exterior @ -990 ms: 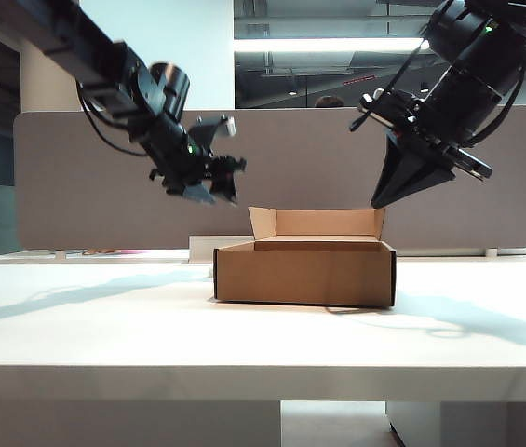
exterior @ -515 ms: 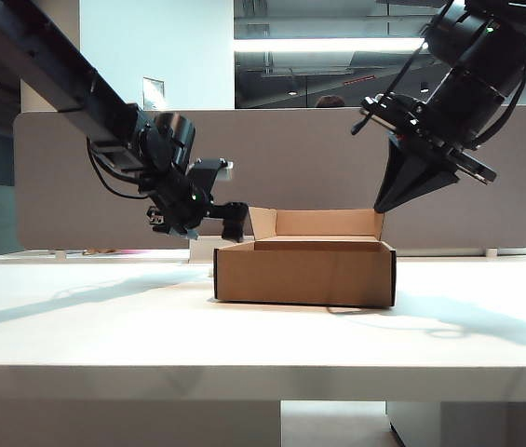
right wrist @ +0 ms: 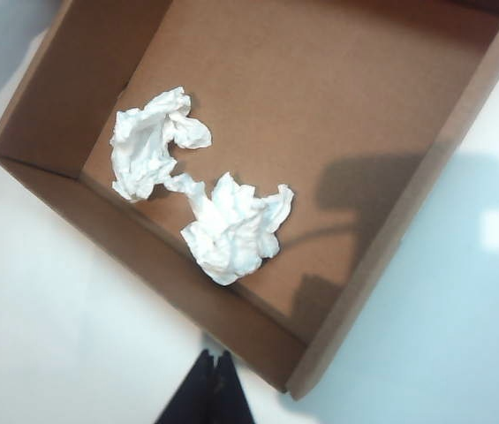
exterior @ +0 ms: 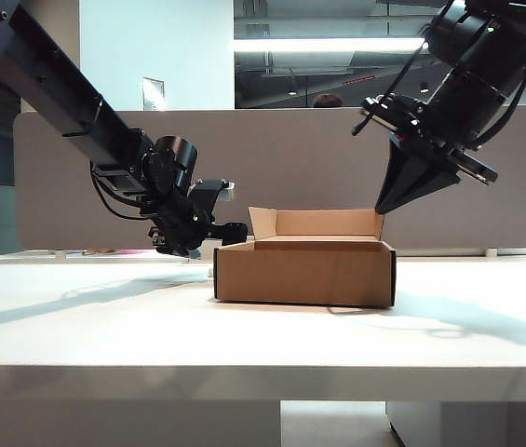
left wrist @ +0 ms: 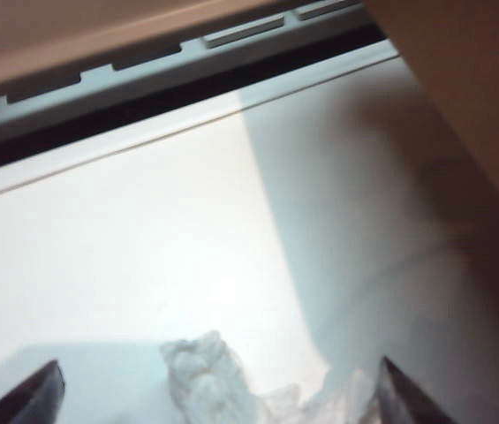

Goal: Pick up all the paper balls on the table and put them in the paper box.

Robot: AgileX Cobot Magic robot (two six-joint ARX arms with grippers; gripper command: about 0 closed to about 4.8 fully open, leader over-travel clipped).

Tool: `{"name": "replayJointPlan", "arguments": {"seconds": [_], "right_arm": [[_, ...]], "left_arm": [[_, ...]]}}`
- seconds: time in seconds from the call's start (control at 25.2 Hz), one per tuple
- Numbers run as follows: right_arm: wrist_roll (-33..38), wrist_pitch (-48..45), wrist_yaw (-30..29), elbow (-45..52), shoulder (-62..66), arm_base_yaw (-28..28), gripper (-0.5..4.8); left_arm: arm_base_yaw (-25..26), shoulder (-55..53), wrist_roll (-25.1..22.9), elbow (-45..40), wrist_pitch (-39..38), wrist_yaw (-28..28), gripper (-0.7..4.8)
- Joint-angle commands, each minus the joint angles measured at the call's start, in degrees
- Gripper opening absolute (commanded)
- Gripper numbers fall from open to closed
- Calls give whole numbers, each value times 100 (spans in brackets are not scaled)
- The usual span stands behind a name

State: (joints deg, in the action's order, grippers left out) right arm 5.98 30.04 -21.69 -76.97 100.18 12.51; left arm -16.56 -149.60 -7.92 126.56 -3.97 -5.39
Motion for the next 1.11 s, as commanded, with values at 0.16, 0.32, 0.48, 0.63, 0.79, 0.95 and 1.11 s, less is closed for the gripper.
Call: {"name": "replayJointPlan", "arguments": {"seconds": [0.16,0.32,0.48,0.63,0.79,0.95,1.11], "right_arm": [[-22,-20,-46,-15,-35,2,-4],[-22,-22,-50,-13,-35,2,-4],[-22,-26,-50,-13,-35,2,-5],[-22,-28,-48,-11,-35,4,-5],[-22,-48,-33,-4,-35,4,-5],[-20,-7,-33,-2,-35,9,-5],[-20,55,-35,-2,-35,17,-5]], "left_arm": [[4,-92,-22,11,153,20,451],[59,-103,-20,17,153,24,398],[146,-92,203,42,151,4,398],[219,-90,741,42,177,-83,398],[275,-74,903,46,553,-809,398],[275,-94,870,42,474,-664,398],[275,-92,837,39,363,-55,398]]}}
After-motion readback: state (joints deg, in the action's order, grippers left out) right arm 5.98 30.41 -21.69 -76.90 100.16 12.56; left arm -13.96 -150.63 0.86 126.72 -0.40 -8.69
